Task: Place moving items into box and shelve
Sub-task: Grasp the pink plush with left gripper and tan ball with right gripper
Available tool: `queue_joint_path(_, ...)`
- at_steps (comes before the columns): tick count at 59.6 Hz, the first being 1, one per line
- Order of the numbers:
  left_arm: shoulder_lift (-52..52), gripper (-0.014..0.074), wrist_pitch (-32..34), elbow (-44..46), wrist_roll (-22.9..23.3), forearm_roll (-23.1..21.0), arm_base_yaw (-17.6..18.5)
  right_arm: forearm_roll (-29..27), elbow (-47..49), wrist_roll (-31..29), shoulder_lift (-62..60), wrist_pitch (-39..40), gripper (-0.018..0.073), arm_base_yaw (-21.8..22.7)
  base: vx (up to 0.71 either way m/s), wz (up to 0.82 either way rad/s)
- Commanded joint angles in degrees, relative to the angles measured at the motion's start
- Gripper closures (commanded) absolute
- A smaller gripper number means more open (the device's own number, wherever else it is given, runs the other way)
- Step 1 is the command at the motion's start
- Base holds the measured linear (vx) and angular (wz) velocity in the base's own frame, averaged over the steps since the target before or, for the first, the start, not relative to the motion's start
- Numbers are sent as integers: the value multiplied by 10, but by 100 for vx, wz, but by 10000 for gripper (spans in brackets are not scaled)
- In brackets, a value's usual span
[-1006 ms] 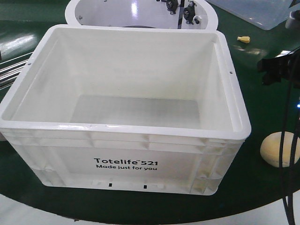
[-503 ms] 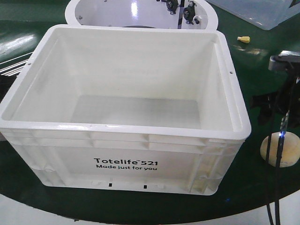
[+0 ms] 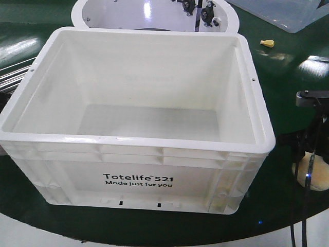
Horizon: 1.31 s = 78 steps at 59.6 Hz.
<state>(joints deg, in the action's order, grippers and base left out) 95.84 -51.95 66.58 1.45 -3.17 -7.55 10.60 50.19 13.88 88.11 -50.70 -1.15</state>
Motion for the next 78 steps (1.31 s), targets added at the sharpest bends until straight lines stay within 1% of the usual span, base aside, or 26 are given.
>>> queue_joint_path(1,-6,153,-3,18,0,-4,1,-9,1,4,-19,6,80,0,0,0)
queue_joint_path(5,6,153,-9,18,-2,-3,1,-14,-8,4,-19,0,80,0,0,0)
queue_joint_path(9,19,153,-17,18,-15,-3,1,-12,-19,4,-19,0,80,0,0,0)
queue_joint_path(14,33,153,-26,18,-15,-4,1,-11,-42,4,-19,6,80,0,0,0)
queue_joint_path(21,49,157,-26,14,-15,-4,1,-3,-76,13,-19,48,95,0,0,0)
queue_joint_path(26,53,189,-20,8,-15,-4,1,4,-90,30,-19,77,142,0,0,0)
queue_joint_path(29,53,225,-13,3,-15,-4,1,6,-94,37,-19,86,195,0,0,0)
queue_joint_path(35,54,352,-8,2,-15,-4,1,17,-96,40,-19,97,330,0,0,0)
queue_joint_path(39,54,456,-5,2,-15,-4,1,28,-96,40,-19,104,452,0,0,0)
queue_joint_path(44,54,589,-3,2,-15,-4,1,47,-95,40,-19,117,570,0,0,0)
queue_joint_path(45,54,607,-2,2,-15,-3,1,50,-95,41,-19,121,575,0,0,0)
queue_joint_path(51,51,605,-2,2,-9,-3,1,72,-95,48,-19,145,571,0,0,0)
queue_joint_path(59,26,601,1,3,-6,4,1,76,-85,50,-33,147,570,0,0,0)
queue_joint_path(62,11,600,8,3,9,14,1,76,-74,50,-44,147,569,0,0,0)
queue_joint_path(68,-36,600,16,3,57,46,1,76,-37,50,-74,145,568,0,0,0)
queue_joint_path(72,-72,600,16,3,67,61,1,78,-6,50,-96,138,568,0,0,0)
queue_joint_path(78,-130,600,22,3,69,67,1,94,45,48,-125,114,567,0,0,0)
